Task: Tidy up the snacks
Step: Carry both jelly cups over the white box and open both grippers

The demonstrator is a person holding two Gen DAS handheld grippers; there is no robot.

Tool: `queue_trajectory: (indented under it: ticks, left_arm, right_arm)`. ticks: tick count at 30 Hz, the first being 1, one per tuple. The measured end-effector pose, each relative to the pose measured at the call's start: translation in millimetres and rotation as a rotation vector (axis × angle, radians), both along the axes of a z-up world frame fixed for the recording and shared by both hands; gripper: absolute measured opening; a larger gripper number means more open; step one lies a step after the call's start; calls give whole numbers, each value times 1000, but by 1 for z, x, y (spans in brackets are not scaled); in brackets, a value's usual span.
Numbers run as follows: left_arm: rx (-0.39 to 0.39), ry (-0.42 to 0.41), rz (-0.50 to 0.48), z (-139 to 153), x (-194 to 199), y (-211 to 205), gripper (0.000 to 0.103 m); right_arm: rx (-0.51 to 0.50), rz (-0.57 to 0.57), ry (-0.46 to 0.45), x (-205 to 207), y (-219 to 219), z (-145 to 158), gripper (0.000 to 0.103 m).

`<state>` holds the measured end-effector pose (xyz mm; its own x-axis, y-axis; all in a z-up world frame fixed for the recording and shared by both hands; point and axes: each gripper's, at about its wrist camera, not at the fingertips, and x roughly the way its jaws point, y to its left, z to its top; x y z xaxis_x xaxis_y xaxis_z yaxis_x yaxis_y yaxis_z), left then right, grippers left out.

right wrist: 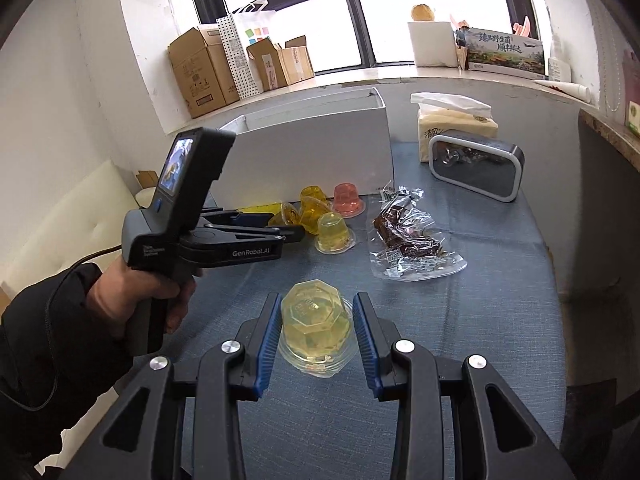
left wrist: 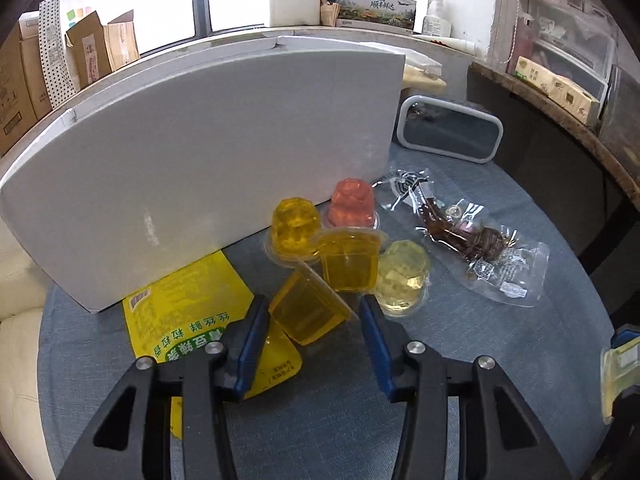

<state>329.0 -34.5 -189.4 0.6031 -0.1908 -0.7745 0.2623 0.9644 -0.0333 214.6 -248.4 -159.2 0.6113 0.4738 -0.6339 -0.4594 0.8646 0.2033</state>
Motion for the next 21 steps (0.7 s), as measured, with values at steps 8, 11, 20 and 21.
queue_trajectory:
  ticks: [8,11,20,21]
  left_arm:
    - [-142,-72,11,37,-35,21,51]
    - [-214,-119,25,61,-50,35,51]
    - [-282,-270,73,138,-55,80,51]
    - [-272,-285,77,145,-49,83,51]
  right_arm:
    - [-6,18,-19,6,12,11,39]
    - [13,36,-22,18,20,20,39]
    - [23,93,-110,78,61,69,39]
    - [23,99,-124,89,67,77,39]
